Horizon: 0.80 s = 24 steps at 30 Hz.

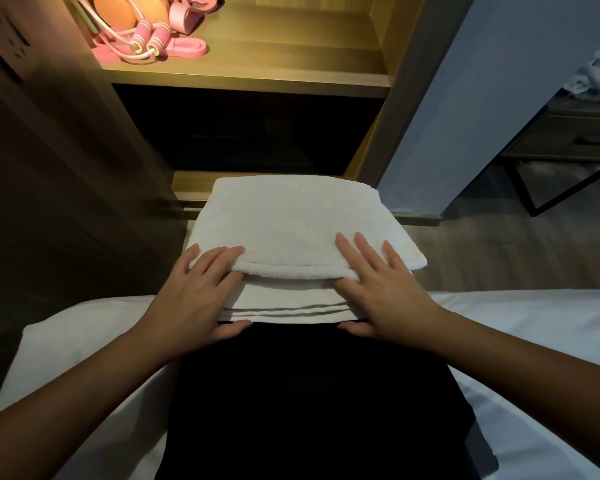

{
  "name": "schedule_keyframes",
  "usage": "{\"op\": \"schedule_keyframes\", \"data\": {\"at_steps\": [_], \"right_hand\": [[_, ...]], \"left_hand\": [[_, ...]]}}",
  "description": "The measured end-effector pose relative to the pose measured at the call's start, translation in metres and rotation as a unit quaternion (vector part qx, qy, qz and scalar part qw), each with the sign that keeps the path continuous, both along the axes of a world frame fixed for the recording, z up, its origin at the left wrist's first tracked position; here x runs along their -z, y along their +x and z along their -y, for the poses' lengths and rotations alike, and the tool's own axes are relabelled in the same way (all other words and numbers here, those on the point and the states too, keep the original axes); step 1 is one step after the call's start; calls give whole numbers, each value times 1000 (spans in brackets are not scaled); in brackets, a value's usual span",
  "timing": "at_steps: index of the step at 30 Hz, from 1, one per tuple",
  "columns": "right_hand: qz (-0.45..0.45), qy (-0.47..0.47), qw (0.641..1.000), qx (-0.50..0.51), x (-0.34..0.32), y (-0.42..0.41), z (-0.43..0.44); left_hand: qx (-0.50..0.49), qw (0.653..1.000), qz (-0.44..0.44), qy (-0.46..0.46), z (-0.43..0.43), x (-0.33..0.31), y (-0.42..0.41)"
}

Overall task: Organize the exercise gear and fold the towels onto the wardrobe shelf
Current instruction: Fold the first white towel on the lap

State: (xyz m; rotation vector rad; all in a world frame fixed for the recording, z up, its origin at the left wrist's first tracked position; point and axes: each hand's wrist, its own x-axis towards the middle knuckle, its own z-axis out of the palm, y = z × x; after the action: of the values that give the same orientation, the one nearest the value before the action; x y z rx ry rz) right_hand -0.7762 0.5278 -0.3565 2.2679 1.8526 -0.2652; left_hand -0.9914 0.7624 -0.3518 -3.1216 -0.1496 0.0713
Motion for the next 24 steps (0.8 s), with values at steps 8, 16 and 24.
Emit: {"op": "schedule_keyframes", "data": {"at_steps": [8, 16, 24], "right_hand": [[13, -14, 997, 81, -7, 3, 0], [-23, -26, 994, 106, -12, 14, -2], [37, 110, 992, 42, -54, 37, -21]], "left_hand": [[15, 999, -48, -1, 0, -4, 5], [-1, 999, -19, -28, -1, -9, 13], [-24, 999, 13, 30, -23, -47, 42]]}}
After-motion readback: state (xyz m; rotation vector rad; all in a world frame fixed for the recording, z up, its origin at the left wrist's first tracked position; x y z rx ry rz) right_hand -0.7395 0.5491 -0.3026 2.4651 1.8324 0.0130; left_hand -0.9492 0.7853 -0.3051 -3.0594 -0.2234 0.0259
